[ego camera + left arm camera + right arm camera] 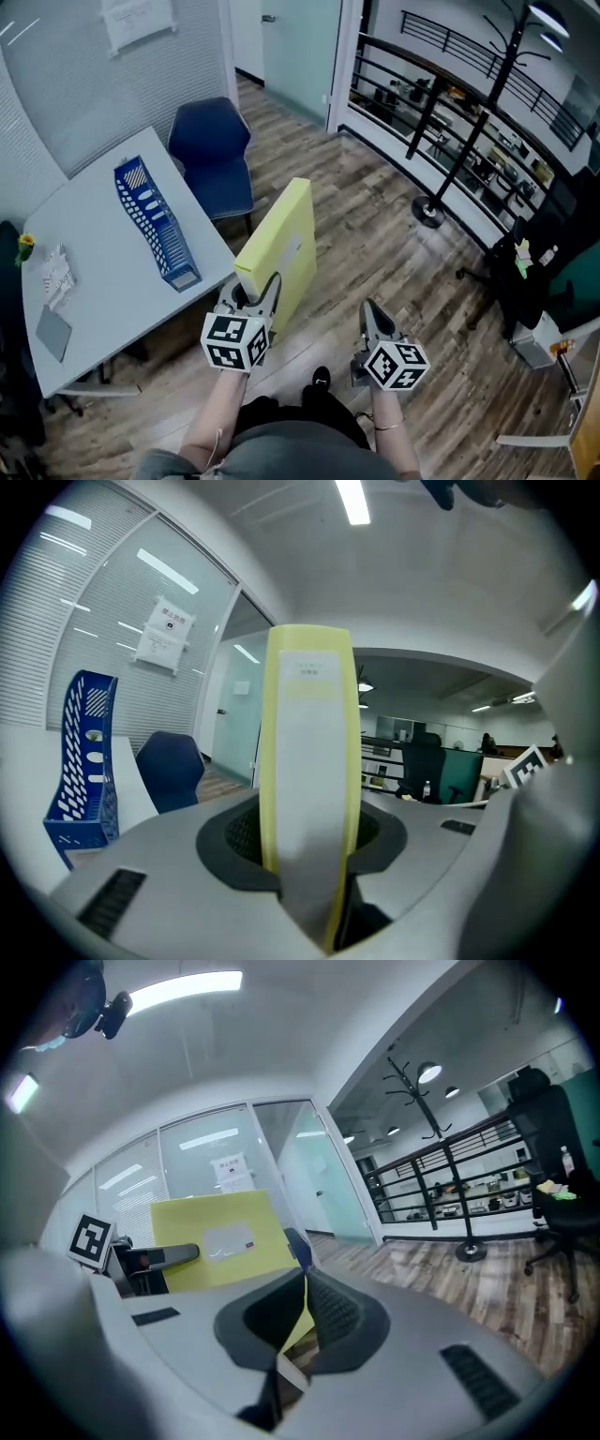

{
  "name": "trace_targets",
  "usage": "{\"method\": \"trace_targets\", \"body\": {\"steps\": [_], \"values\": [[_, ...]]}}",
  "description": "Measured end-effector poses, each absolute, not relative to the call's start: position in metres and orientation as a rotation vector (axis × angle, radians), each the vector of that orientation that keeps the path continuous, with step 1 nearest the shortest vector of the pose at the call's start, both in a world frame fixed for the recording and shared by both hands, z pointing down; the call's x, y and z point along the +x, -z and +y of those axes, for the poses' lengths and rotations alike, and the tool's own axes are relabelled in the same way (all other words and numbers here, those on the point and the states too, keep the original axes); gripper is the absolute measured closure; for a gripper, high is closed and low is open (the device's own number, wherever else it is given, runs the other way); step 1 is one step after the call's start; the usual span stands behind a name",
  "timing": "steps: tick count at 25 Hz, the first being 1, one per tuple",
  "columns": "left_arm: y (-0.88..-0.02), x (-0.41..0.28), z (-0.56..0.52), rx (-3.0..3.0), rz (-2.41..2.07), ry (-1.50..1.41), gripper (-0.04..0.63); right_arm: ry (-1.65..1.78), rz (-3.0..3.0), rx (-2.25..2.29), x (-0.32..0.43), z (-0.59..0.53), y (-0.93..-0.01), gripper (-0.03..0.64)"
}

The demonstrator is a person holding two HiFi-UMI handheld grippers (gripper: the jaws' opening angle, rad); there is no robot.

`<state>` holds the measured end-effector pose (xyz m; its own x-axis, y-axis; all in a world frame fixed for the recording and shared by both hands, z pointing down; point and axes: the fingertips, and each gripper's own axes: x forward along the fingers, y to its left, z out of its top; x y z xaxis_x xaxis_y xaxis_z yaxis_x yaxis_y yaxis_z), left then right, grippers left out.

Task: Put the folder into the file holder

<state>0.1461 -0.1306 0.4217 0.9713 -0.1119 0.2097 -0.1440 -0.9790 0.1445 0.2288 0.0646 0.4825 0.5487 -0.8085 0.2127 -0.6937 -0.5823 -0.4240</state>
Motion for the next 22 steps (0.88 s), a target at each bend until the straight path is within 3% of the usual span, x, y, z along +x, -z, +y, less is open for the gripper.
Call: {"method": "trace_targets", "body": {"steps": [9, 22], "values": [[-0.396, 0.112, -0.163, 2.894, -0.638, -0.208, 0.439, 0.610, 1.677, -2.281, 0.256, -0.020, -0.471, 0.617], [-0.370, -0.014, -0.186, 2.703, -1.204, -0.096, 0.439, 0.704, 2.141, -1.926, 0.185, -0.120, -0.476, 0.617]]}}
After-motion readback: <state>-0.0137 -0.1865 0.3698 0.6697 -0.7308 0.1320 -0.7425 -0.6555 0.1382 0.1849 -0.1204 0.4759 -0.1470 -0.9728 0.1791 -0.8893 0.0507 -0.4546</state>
